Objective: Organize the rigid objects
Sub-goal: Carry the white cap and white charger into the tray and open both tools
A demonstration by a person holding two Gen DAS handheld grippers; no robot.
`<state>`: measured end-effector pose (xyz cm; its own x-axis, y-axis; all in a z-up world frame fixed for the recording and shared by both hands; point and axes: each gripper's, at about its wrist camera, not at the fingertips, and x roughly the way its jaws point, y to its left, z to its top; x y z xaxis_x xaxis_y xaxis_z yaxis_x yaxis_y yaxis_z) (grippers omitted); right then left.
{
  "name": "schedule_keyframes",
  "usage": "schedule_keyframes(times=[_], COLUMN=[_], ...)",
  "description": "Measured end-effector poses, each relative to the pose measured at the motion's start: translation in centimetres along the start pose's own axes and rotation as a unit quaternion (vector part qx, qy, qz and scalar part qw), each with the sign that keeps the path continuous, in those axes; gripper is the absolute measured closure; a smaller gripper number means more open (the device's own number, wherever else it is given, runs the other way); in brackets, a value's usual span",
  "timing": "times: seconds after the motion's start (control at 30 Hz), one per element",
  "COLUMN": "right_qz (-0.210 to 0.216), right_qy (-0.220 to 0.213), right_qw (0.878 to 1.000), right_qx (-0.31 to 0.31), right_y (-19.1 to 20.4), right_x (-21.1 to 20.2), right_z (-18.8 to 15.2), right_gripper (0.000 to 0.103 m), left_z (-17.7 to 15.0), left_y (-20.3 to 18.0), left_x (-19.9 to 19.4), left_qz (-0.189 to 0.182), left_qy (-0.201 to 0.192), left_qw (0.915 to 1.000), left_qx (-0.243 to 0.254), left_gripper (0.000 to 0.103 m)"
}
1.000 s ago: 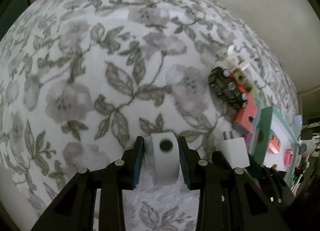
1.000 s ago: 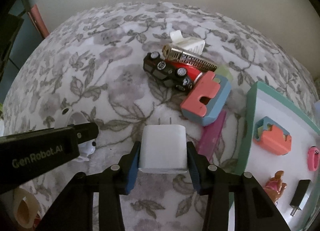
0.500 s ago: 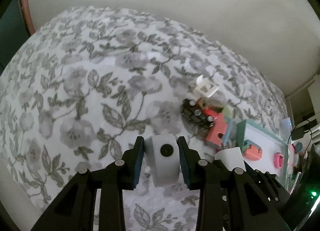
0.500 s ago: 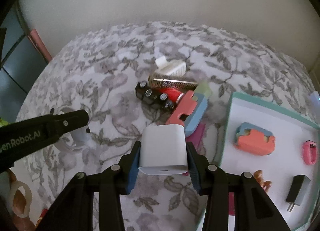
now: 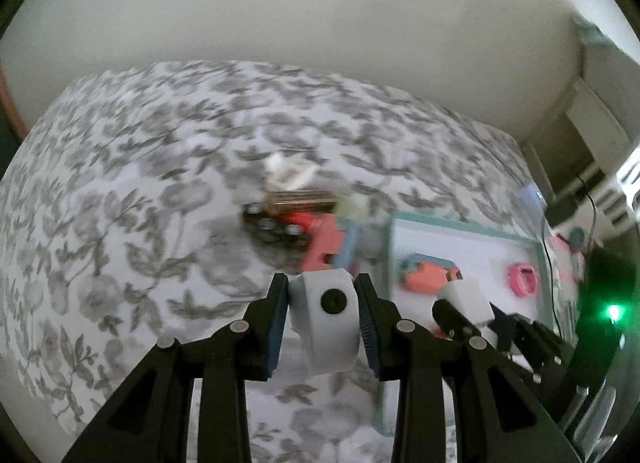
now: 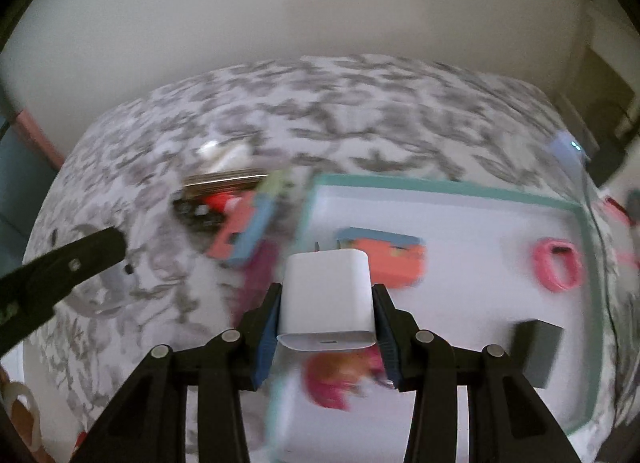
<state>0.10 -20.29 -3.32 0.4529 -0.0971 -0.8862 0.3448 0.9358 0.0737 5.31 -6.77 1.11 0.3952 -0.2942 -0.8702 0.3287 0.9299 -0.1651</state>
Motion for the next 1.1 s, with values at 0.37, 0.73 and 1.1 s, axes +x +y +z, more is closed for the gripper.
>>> schedule_keyframes(times=[0.37, 0.73, 1.1], right_qz=[-0.036, -0.122, -0.120], right_qy=[0.001, -0.001, 0.029], right_qw=[0.990, 0.969, 0.968], right_qx=[0.139, 0.214, 0.217], right_y=[-10.8, -18.5, -19.1], right_x=[-1.3, -2.2, -0.3], right_z=[-0.9, -2.6, -3.4], right_gripper=[0.057, 0.057, 0.057], left_z=[-2.3, -5.5, -7.4], left_y=[-9.4, -15.0, -16.5], left_x=[1.4, 3.9, 6.2], left_qz=[-0.025, -0.048, -0.047], left_qy=[0.019, 0.061, 0.103], left_qw=[0.9946, 0.9832, 0.9755], left_qx=[0.099, 0.165, 0.189], left_gripper=[0.068, 0.068, 0.068])
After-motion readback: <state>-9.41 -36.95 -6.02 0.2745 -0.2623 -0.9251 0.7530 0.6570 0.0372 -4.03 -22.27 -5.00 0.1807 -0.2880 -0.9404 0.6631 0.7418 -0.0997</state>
